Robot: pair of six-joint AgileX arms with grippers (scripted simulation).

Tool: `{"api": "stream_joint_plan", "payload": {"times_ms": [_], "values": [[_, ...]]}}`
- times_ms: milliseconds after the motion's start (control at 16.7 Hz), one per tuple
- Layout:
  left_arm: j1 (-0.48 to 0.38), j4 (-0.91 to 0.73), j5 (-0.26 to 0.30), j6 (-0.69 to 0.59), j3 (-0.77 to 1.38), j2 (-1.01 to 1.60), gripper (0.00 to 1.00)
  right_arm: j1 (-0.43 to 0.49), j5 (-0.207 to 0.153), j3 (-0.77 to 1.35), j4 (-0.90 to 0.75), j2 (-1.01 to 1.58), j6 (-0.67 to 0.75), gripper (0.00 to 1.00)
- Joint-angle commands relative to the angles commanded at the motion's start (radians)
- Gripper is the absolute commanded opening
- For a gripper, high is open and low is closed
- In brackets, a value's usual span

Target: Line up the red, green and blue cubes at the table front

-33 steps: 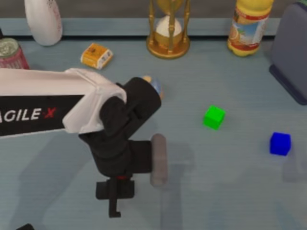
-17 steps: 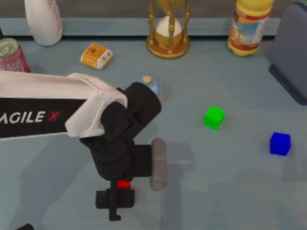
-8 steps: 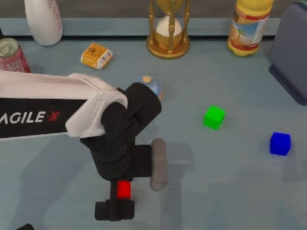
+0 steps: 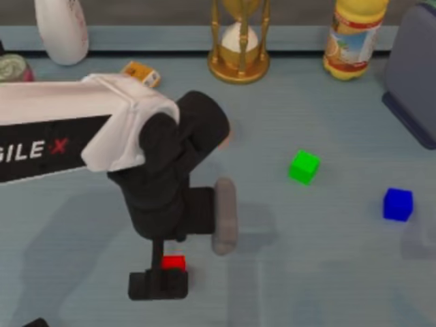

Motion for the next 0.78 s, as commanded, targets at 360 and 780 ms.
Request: {"api": "stream_joint_plan", "payload": {"times_ms": [360, 780], "values": [[0.015, -0.115, 0.001, -0.003, 0.071, -0.052, 1.0, 0.0, 0.0, 0.0, 0.0, 0.0, 0.0, 1.0], [0.058, -0.058, -0.007, -0.039, -0.001, -0.126, 1.0, 0.025, 0.001, 0.101, -0.072, 0.103, -0.029, 1.0]]}}
